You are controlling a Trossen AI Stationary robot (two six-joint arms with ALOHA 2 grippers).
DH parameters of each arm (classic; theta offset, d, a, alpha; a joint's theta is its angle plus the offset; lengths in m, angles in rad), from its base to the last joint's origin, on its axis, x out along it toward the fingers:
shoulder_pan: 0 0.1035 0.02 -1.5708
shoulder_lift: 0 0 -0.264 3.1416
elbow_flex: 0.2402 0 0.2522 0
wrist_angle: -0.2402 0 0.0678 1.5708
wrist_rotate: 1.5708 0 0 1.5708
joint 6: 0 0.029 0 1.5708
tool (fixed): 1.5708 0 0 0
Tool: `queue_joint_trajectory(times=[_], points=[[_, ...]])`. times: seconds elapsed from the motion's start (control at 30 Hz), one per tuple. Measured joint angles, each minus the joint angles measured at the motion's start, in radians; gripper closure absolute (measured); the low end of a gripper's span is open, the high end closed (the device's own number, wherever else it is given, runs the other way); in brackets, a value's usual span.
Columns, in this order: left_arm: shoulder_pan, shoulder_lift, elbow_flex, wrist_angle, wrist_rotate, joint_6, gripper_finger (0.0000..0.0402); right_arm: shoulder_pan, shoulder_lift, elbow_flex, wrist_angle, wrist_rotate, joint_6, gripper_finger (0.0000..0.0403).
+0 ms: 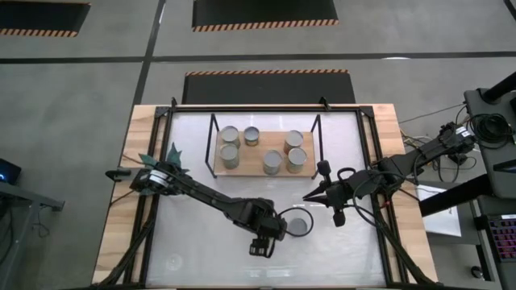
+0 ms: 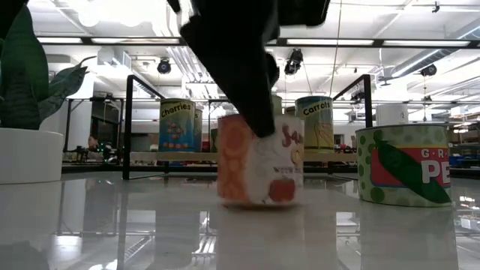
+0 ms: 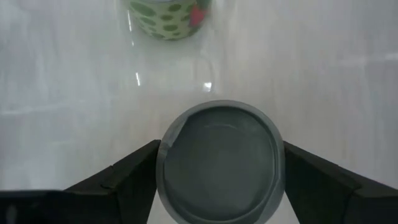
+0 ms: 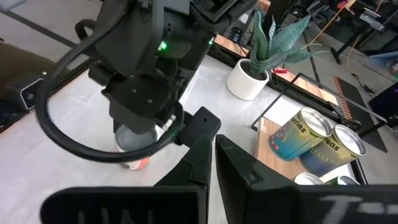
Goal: Pick and place cans onto a shelf
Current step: Put the small canned meatballs on the shelf
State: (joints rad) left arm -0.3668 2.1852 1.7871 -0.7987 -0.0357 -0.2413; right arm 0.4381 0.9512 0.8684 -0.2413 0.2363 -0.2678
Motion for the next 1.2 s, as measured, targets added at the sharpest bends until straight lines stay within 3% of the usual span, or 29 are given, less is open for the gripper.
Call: queue_joint_trajectory(times=[0.23,0.4,0.6,0.9,1.03,1.2], points=[[-0.006,-0.006,0.163,-0.289,-0.012,0.302,0.0128,0.000,0.000,0.002,0.000,0.000,0.004,0.0390],[0.016,-0.009,0.306,-0.558,-0.140,0.440,0.0128,0.000,0.000,0.002,0.000,0.000,0.004,0.0390],[0.112,-0.010,0.396,-0.633,-0.166,0.516,0.0129,0.000,0.000,0.002,0.000,0.000,0.003,0.0390],[0.238,-0.012,0.352,-0.660,-0.160,0.583,0.0129,0.000,0.000,0.002,-0.001,0.000,0.005,0.0390],[0.261,-0.059,0.258,-0.632,-0.114,0.575,0.0129,0.000,0.000,0.002,-0.015,0.000,0.005,0.0390],[0.264,-0.185,0.086,-0.457,-0.105,0.608,0.0129,0.000,0.000,0.002,-0.007,0.000,0.002,0.0390]])
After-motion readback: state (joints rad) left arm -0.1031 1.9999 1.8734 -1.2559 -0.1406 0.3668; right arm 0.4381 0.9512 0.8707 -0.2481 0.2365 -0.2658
